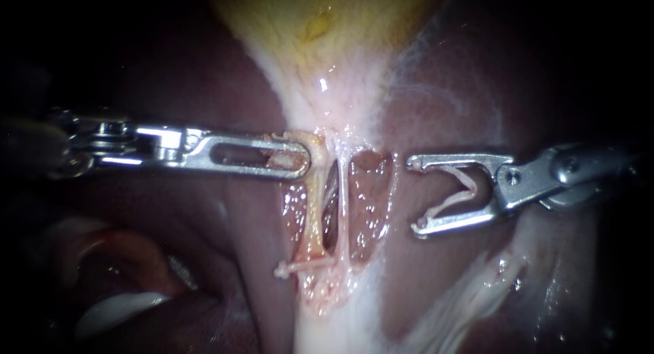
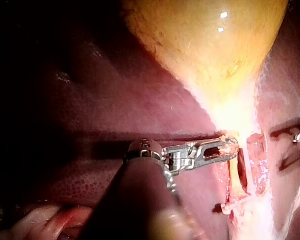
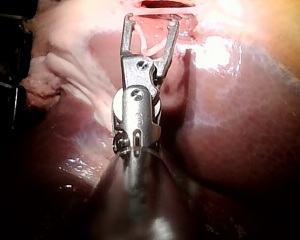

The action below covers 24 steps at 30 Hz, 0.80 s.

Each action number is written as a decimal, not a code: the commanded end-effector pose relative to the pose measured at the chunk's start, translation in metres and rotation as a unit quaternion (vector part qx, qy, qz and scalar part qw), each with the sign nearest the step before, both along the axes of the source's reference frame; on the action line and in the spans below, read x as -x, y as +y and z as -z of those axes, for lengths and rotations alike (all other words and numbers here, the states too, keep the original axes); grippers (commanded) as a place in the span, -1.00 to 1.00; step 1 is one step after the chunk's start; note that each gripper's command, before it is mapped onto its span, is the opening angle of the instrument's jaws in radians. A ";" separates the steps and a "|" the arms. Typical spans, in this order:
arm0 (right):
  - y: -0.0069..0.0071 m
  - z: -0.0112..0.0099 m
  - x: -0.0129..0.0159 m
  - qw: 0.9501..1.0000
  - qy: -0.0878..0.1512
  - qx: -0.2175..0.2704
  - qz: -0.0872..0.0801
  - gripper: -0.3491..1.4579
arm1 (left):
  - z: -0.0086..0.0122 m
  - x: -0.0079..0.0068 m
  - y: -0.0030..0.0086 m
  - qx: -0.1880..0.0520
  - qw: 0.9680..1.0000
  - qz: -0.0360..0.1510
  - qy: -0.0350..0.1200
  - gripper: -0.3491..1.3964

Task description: Clipping second clip left tube

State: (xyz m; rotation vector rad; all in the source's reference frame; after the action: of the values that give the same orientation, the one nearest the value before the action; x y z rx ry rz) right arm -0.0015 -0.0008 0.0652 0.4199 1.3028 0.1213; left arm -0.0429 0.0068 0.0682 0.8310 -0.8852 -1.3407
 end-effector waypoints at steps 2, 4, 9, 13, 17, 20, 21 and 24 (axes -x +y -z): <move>0.0000 0.0000 0.0000 1.000 0.000 0.000 0.000 -0.06 | 0.0005 -0.0003 0.0000 -0.001 1.000 0.000 -0.001 -1.00; 0.0000 0.0000 0.0000 1.000 0.000 0.000 0.000 -0.06 | 0.0013 -0.0008 0.0000 -0.003 1.000 -0.001 -0.002 -1.00; -0.0001 0.0001 0.0000 1.000 0.000 0.000 0.000 -0.06 | 0.0053 -0.0021 -0.0001 -0.011 1.000 -0.004 -0.005 -1.00; -0.0001 0.0001 -0.0001 1.000 0.000 0.000 0.000 -0.06 | 0.0079 -0.0023 -0.0003 -0.016 1.000 0.003 -0.013 -1.00; -0.0002 0.0002 -0.0003 1.000 0.000 0.000 0.000 -0.06 | 0.0088 -0.0023 -0.0006 -0.014 1.000 0.002 -0.014 -1.00; -0.0005 0.0001 -0.0009 1.000 0.001 0.000 0.002 -0.06 | 0.0086 -0.0024 -0.0005 -0.014 1.000 0.002 -0.014 -1.00; -0.0007 0.0000 -0.0011 1.000 0.001 0.001 0.001 -0.06 | 0.0085 -0.0024 -0.0004 -0.013 1.000 0.002 -0.015 -1.00; -0.0015 -0.0007 -0.0022 1.000 0.003 0.002 0.006 -0.06 | 0.0083 -0.0025 -0.0003 -0.013 1.000 0.001 -0.015 -1.00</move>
State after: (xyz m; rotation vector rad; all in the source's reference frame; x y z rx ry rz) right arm 0.0012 -0.0026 0.0662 0.4257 1.3085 0.1046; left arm -0.0404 0.0065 0.0599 0.8718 -0.8927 -1.3478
